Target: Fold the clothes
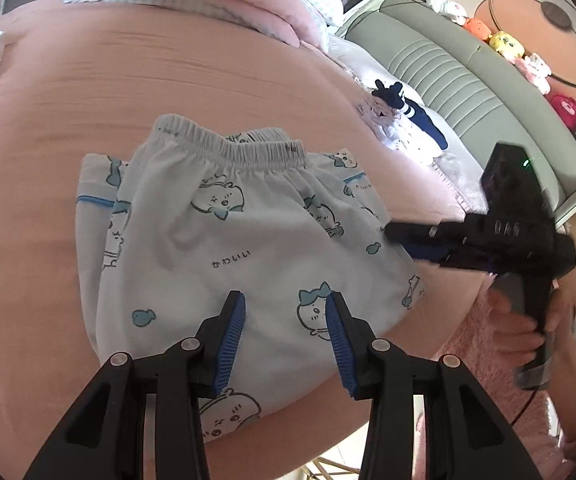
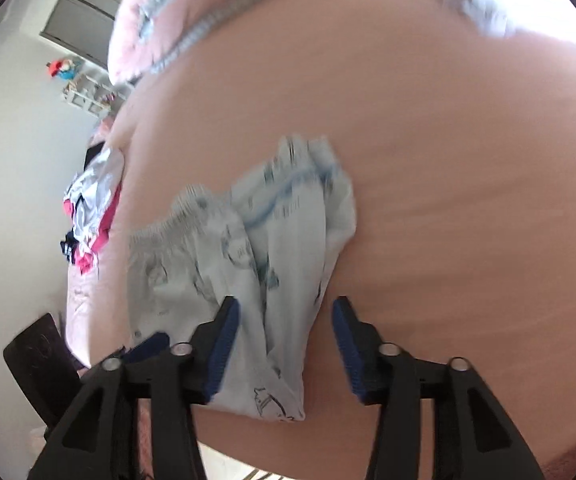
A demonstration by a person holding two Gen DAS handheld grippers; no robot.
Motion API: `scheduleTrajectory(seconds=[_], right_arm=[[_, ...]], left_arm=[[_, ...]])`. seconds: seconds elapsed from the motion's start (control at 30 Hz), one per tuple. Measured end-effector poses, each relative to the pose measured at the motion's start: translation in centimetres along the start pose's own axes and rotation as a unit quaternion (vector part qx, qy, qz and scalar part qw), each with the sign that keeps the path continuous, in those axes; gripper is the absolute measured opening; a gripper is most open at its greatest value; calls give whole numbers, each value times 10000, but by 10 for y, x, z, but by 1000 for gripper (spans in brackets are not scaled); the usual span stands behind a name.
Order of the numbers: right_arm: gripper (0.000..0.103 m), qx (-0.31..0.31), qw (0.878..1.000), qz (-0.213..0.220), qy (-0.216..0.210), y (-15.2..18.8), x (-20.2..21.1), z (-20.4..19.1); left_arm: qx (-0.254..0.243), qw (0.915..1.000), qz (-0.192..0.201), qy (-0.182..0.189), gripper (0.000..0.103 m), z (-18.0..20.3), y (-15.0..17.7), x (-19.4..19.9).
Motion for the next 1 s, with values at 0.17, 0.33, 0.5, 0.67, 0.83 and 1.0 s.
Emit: scheduleTrajectory(seconds=[0.17,0.33,0.5,0.67,0.83,1.0], right_arm=[[44,514,9986,-29,-138,12,-18,-17],[31,1104,9913,-116,-707,15,-29,-67],[43,1679,9803,-705,-768,35,-61,-99],[46,1466,9786,-718,-1253,49,-58,-90],[46,1545,9766,-703,-1323,57,-55,-88],[46,1342,9819,-563,-1209,53,-34,-74]], left_arm=[[161,9999,14,-14,38,-10,-2,1],[359,9992,143,-85,38,-23,-8,13],[1297,9895,380,505,38,-53,-13,38],[931,9930,70,719,38,-30,-24,24],[-5,9976,-638,256,39,17,-35,-27],[-355,9980,-510,-79,12,37,-41,-25]])
Point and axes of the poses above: each gripper's, at about its wrist camera, not at the fingertips, and x roughly against the way its jaws point, z to its right, y to its underside, the point moved 5 cm from there along -x, roughly the way its jaws point, and after that the axes turned 10 degrees about -y, right-handed, at the moved point
